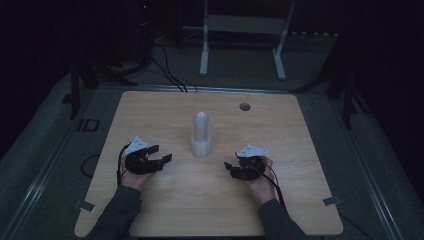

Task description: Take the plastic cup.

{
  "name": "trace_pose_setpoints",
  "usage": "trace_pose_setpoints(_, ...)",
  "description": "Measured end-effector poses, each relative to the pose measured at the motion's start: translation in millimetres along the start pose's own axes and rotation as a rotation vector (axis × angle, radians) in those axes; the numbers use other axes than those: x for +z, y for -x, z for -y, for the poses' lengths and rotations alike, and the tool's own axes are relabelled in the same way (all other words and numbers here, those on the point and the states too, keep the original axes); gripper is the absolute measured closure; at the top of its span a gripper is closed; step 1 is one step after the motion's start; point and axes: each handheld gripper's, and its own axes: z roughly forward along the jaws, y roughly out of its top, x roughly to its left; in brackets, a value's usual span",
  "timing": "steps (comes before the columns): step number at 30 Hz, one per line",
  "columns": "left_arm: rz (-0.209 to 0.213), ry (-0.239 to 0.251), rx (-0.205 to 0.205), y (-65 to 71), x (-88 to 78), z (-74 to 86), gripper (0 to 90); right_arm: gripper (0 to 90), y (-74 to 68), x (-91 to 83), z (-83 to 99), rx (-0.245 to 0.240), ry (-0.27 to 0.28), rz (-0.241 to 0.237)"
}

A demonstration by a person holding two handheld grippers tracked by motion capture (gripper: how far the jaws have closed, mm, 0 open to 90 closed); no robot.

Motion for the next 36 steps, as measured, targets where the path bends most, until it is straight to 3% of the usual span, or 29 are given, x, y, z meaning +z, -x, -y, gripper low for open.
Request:
trace_pose_setpoints(2, 0.0, 0.002, 0.002, 0.4, -0.3, -0.3, 27.6, 51.7, -2.5, 3.8, -5.1, -0.028, -0.017, -0.035)
trace_pose_setpoints(4, -0.001, 0.004, 0.005, 0.5, -0.8, -1.0, 27.6, 52.6, -6.5, 5.6, -7.2, -0.045, -0.022, -0.041)
trace_pose_setpoints(15, -0.001, 0.027, 0.011, 3.5, -7.5, -6.3, 27.6, 49.8, -10.7, 8.9, -22.1, -0.065, -0.02, -0.068)
trace_pose_setpoints(22, 0.004, 0.04, 0.036, 9.2, -12.8, -14.4, 27.6, 51.9, -11.1, 12.7, -30.2, -0.06, -0.017, -0.054)
trace_pose_setpoints(27, 0.012, 0.049, 0.055, 11.5, -15.3, -21.2, 27.6, 48.5, -13.4, 17.0, -38.2, -0.068, -0.022, -0.051)
trace_pose_setpoints(36, 0.022, 0.042, 0.094, 17.1, -13.1, -30.6, 27.5, 45.3, -14.7, 22.3, -50.9, -0.09, 0.032, -0.088)
